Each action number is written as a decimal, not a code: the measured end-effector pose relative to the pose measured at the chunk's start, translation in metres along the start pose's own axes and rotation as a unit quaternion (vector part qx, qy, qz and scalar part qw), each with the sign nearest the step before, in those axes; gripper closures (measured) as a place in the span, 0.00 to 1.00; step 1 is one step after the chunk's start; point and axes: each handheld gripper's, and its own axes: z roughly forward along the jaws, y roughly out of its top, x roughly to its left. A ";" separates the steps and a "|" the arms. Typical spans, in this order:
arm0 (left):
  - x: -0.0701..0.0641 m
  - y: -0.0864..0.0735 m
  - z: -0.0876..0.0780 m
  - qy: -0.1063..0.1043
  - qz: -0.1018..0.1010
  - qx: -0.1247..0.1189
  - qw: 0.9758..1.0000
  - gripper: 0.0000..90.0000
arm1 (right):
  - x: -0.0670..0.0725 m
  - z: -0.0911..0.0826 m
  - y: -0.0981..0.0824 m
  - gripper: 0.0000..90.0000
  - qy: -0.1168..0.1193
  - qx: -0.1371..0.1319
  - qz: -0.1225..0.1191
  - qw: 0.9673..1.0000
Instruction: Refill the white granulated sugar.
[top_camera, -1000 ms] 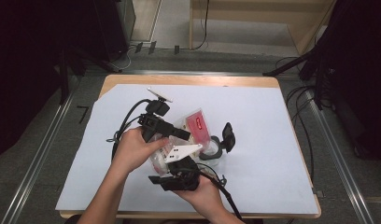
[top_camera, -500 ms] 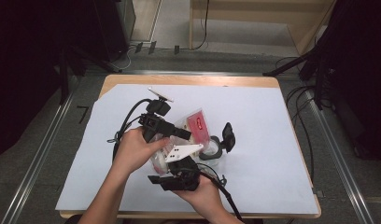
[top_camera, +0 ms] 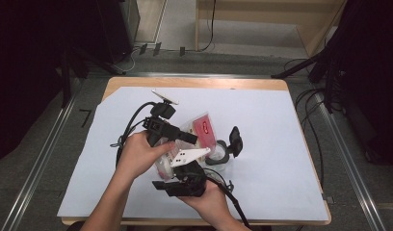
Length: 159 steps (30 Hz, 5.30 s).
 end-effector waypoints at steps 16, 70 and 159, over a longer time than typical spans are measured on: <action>-0.002 0.000 0.000 0.003 0.001 0.000 1.000 0.82 | 0.001 0.000 0.000 0.70 -0.002 0.000 -0.003 1.000; -0.004 -0.001 0.000 0.004 0.003 -0.002 1.000 0.81 | 0.001 0.000 -0.001 0.70 -0.001 0.001 -0.007 1.000; -0.007 -0.001 -0.001 0.000 0.003 -0.003 1.000 0.79 | 0.005 0.000 0.000 0.70 -0.003 -0.005 -0.009 1.000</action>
